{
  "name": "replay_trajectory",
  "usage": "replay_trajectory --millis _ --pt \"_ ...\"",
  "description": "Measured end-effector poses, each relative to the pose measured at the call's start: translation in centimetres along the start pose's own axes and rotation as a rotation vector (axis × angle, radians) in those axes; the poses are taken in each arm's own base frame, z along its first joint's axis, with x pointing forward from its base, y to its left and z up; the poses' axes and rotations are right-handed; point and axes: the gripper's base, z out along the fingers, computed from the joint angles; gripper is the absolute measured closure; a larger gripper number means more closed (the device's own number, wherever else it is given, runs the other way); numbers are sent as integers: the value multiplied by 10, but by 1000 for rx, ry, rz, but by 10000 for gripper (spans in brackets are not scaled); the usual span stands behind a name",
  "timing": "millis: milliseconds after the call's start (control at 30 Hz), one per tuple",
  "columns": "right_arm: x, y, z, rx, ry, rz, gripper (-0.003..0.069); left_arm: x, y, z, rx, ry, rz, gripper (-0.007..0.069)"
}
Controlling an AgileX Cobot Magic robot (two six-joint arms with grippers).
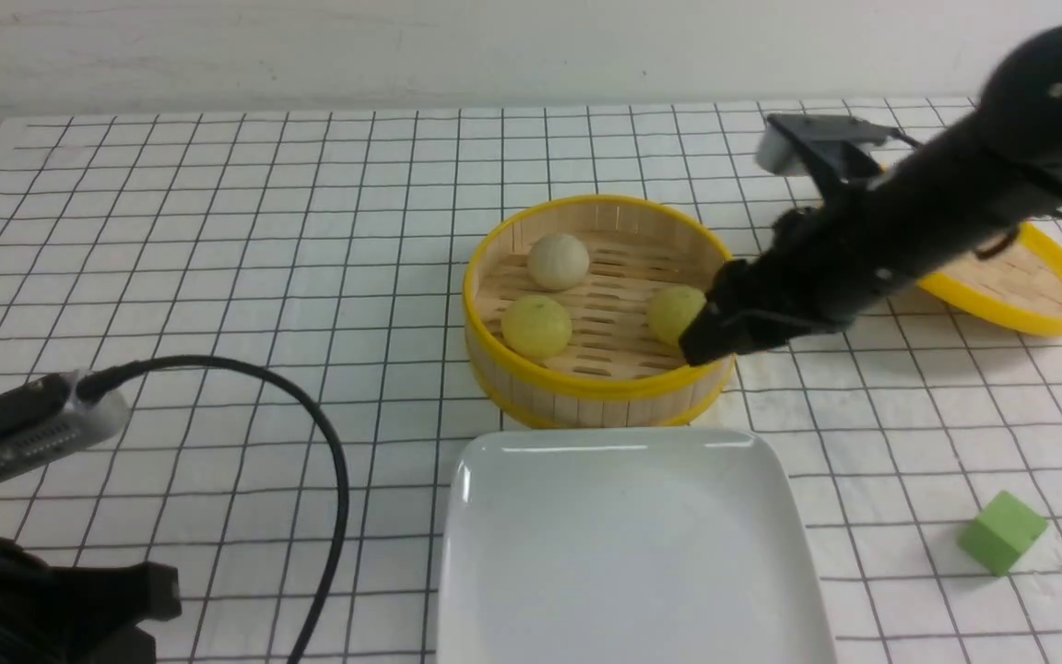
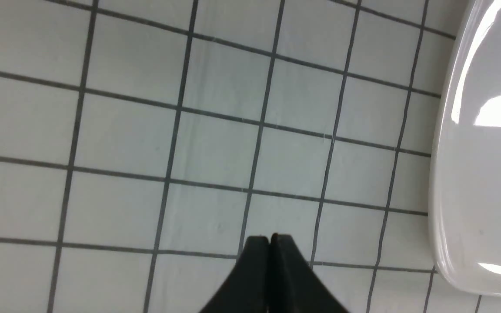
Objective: Put the steamed buns into the plate on the white-black tablecloth.
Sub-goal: 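Reach toward a bun in the bamboo steamer with the right gripper, then move the steamed bun from the bamboo steamer onto the white plate with the right gripper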
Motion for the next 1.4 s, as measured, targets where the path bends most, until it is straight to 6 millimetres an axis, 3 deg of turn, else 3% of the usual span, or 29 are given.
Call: replay_trajectory --millis 200,333,467,500,567,600,700,767,833,867,900,967,1067,1100,1133,1267,1333,1400 --pt "-40 -27 36 168 15 -51 237 1 0 0 -2 16 0 604" --pt "-46 -43 61 220 42 -41 253 2 0 0 -2 17 -1 596" --pt "-44 -46 72 210 57 -21 348 2 0 0 -2 17 -1 591" --pt "-43 -46 72 208 66 -19 433 2 0 0 -2 17 -1 590" --pt "-44 -43 65 204 72 -21 587 2 0 0 -1 17 -1 589" --pt "-45 -40 60 202 70 -22 622 2 0 0 -1 17 -1 589" --pt "-48 -29 36 191 73 -32 646 2 0 0 -1 17 -1 589" --pt "-48 -5 -4 170 51 -52 646 2 0 0 -1 17 -1 589" --pt "-40 19 -35 143 46 -76 645 1 0 0 -1 16 -1 588" --pt "-39 22 -38 139 46 -77 645 1 0 0 -1 16 -1 587" --pt "-25 37 -52 109 61 -85 643 1 0 0 0 11 -1 588" --pt "-2 54 -58 66 103 -80 642 0 0 0 0 4 -1 588" --pt "45 67 -38 26 178 -50 638 0 0 0 -1 2 1 585" --pt "47 68 -36 26 178 -48 638 0 0 0 -1 2 1 584" --pt "66 66 -18 38 178 -42 634 0 0 0 -2 1 1 582" --pt "97 51 21 101 108 5 593 0 0 0 -5 0 5 577" --pt "101 45 30 121 80 27 568 0 0 0 -5 0 5 576" --pt "107 37 43 150 48 63 480 0 0 0 -5 0 5 572"
